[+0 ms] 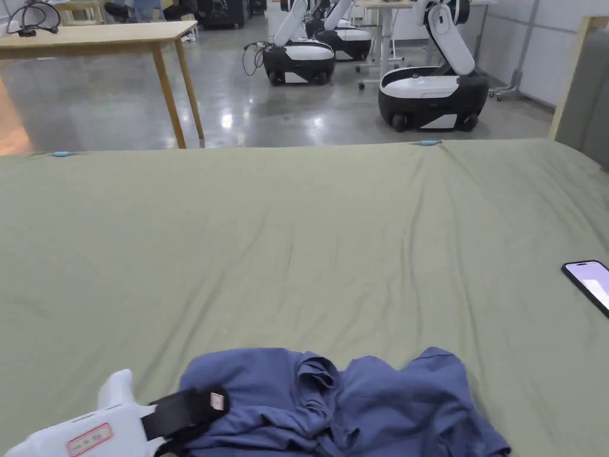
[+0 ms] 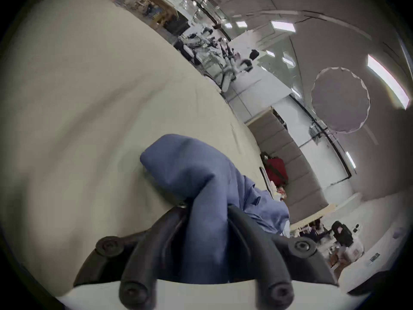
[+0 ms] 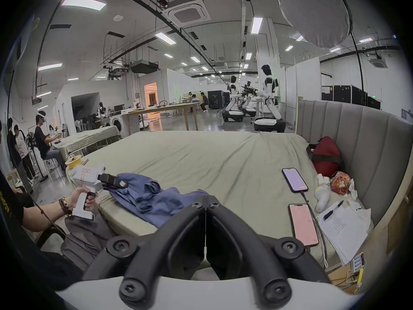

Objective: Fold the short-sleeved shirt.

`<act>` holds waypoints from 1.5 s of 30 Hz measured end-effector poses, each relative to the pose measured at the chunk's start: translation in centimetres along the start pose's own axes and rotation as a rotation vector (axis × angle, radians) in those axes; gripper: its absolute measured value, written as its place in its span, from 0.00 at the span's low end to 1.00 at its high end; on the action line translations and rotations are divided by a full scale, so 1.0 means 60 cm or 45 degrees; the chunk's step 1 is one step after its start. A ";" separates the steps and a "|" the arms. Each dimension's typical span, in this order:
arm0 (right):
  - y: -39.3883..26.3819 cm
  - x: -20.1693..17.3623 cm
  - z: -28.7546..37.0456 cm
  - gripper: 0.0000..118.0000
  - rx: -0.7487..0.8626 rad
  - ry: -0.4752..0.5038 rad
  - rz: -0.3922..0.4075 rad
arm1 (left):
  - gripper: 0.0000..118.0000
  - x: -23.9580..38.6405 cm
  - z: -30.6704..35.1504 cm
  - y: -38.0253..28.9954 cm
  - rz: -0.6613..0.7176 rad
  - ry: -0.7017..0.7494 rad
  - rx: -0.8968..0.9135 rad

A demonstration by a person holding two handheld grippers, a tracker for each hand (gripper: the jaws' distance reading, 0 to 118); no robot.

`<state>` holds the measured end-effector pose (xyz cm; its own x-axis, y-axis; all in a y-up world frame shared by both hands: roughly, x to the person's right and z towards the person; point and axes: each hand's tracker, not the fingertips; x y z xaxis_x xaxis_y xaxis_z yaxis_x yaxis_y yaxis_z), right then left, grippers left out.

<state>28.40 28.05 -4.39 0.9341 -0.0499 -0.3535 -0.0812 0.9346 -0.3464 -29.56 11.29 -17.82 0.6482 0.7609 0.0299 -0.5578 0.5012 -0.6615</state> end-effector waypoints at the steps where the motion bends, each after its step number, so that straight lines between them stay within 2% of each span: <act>1: -0.001 0.000 0.001 0.01 0.000 0.001 -0.003 | 0.13 -0.013 0.021 0.010 0.027 0.031 0.018; 3: -0.002 0.001 0.000 0.01 -0.001 0.004 -0.004 | 0.13 -0.049 0.062 0.027 0.048 0.151 0.070; 6: -0.001 0.000 -0.003 0.01 -0.001 0.012 -0.001 | 0.13 -0.056 0.104 0.043 -0.042 0.302 0.093; 8: 0.001 0.000 -0.007 0.01 0.003 0.018 -0.002 | 0.13 -0.024 0.118 0.051 -0.056 0.238 0.094; 11: 0.004 -0.001 -0.012 0.01 0.012 0.022 -0.010 | 0.13 0.067 0.112 0.059 -0.221 0.190 0.078; 17: 0.003 -0.001 -0.011 0.01 -0.006 0.028 -0.003 | 0.13 0.244 0.006 0.019 -0.442 0.070 -0.067; 21: -0.002 0.005 0.006 0.01 -0.001 0.022 -0.015 | 0.14 0.290 -0.106 -0.028 -0.522 -0.037 -0.242; 23: -0.005 0.009 0.013 0.01 0.003 0.012 -0.024 | 0.13 0.301 -0.160 -0.061 -0.536 -0.037 -0.338; 25: -0.008 0.016 0.021 0.01 0.004 -0.017 -0.027 | 0.13 0.292 -0.214 -0.092 -0.544 0.044 -0.400; 27: -0.011 0.023 0.030 0.01 0.008 -0.036 -0.041 | 0.13 0.272 -0.244 -0.111 -0.504 0.111 -0.445; 29: -0.015 0.031 0.039 0.01 0.009 -0.048 -0.057 | 0.14 0.255 -0.250 -0.114 -0.435 0.082 -0.448; 30: -0.017 0.033 0.042 0.01 0.009 -0.059 -0.062 | 0.21 0.250 -0.242 -0.110 -0.427 -0.001 -0.422; 31: -0.018 0.036 0.044 0.01 0.007 -0.069 -0.067 | 0.36 0.246 -0.237 -0.103 -0.410 -0.085 -0.425; 32: -0.020 0.039 0.045 0.01 0.004 -0.076 -0.073 | 0.65 0.244 -0.236 -0.095 -0.355 -0.176 -0.469; 33: -0.021 0.042 0.045 0.01 0.001 -0.080 -0.078 | 0.85 0.247 -0.232 -0.087 -0.273 -0.235 -0.519; 34: -0.021 0.043 0.043 0.01 -0.002 -0.083 -0.083 | 0.92 0.257 -0.219 -0.080 -0.257 -0.244 -0.530; 37: -0.020 0.040 0.039 0.01 -0.005 -0.086 -0.080 | 0.92 0.288 -0.148 -0.040 -0.412 -0.225 -0.297; 40: -0.015 0.033 0.033 0.01 0.003 -0.062 -0.076 | 0.92 0.299 -0.053 -0.014 -0.423 -0.222 -0.154; 41: -0.015 0.030 0.029 0.01 0.006 -0.053 -0.074 | 0.87 0.288 -0.025 -0.012 -0.409 -0.237 -0.121; 42: -0.014 0.028 0.025 0.01 0.005 -0.043 -0.071 | 0.75 0.276 0.004 -0.014 -0.385 -0.244 -0.081; 43: -0.013 0.026 0.020 0.01 0.005 -0.035 -0.067 | 0.52 0.261 0.033 -0.016 -0.368 -0.227 -0.052; 44: -0.012 0.025 0.015 0.01 0.002 -0.032 -0.065 | 0.08 0.249 0.051 -0.020 -0.365 -0.189 -0.049; 45: -0.011 0.023 0.010 0.01 -0.002 -0.025 -0.064 | 0.00 0.236 0.069 -0.025 -0.386 -0.124 -0.036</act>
<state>29.97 27.55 -4.12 0.9437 -0.0900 -0.3183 -0.0344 0.9304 -0.3650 -21.68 23.04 -13.27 0.7292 0.6152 0.2996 -0.3315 0.7007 -0.6318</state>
